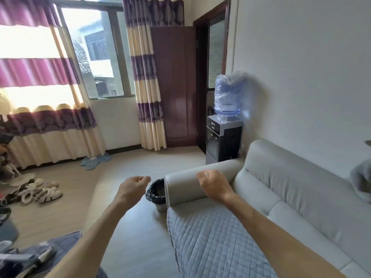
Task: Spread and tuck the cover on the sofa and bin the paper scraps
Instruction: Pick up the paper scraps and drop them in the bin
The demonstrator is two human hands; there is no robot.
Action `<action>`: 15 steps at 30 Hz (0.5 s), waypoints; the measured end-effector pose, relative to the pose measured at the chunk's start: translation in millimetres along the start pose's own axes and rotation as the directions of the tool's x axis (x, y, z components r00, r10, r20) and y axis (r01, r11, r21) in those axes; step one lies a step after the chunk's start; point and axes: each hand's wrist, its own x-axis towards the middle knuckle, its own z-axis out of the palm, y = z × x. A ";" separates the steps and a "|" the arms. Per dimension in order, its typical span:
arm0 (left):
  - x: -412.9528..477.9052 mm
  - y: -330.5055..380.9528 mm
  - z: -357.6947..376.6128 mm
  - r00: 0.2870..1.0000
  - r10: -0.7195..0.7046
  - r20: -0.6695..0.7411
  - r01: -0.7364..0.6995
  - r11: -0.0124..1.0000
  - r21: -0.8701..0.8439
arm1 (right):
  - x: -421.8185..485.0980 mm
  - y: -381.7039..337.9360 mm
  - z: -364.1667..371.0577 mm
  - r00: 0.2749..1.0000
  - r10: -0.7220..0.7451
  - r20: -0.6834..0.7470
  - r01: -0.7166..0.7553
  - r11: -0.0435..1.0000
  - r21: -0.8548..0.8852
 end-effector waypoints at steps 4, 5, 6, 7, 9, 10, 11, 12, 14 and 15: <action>65.5 27.5 4.5 0.997 0.078 -0.023 -0.075 0.993 0.090 | 77.1 -0.9 6.1 1.000 -0.011 -0.026 0.012 1.000 0.019; 83.5 34.6 7.9 0.994 0.106 -0.014 -0.103 0.986 0.129 | 96.4 0.5 7.7 1.000 -0.015 -0.025 0.016 1.000 0.027; 101.4 40.9 10.9 0.992 0.125 -0.011 -0.122 0.980 0.155 | 114.9 1.2 8.9 1.000 -0.014 -0.023 0.014 1.000 0.028; 117.0 44.6 13.5 0.992 0.128 -0.004 -0.126 0.981 0.150 | 132.1 3.3 11.3 1.000 -0.010 -0.020 0.010 1.000 0.030; 159.0 43.3 18.8 0.991 0.132 -0.001 -0.131 0.986 0.107 | 173.3 5.3 20.7 0.999 -0.018 -0.029 0.018 1.000 0.012; 173.9 42.2 20.8 0.992 0.129 0.008 -0.129 0.986 0.105 | 186.7 6.5 23.5 0.999 -0.024 -0.033 0.024 1.000 -0.004; 194.7 40.9 21.6 0.992 0.125 0.018 -0.126 0.988 0.093 | 205.1 6.4 28.4 0.999 -0.031 -0.031 0.031 0.999 -0.015; 214.8 38.2 22.4 0.993 0.119 0.021 -0.120 0.990 0.075 | 222.0 5.6 34.1 0.999 -0.033 -0.027 0.033 0.999 -0.017; 262.0 30.0 21.3 0.993 0.111 0.034 -0.112 0.993 0.040 | 262.6 5.7 48.8 0.999 -0.018 -0.039 0.017 1.000 -0.019; 287.8 24.0 20.0 0.992 0.117 0.045 -0.119 0.992 0.031 | 284.4 7.5 57.5 0.998 -0.001 -0.057 0.000 1.000 -0.014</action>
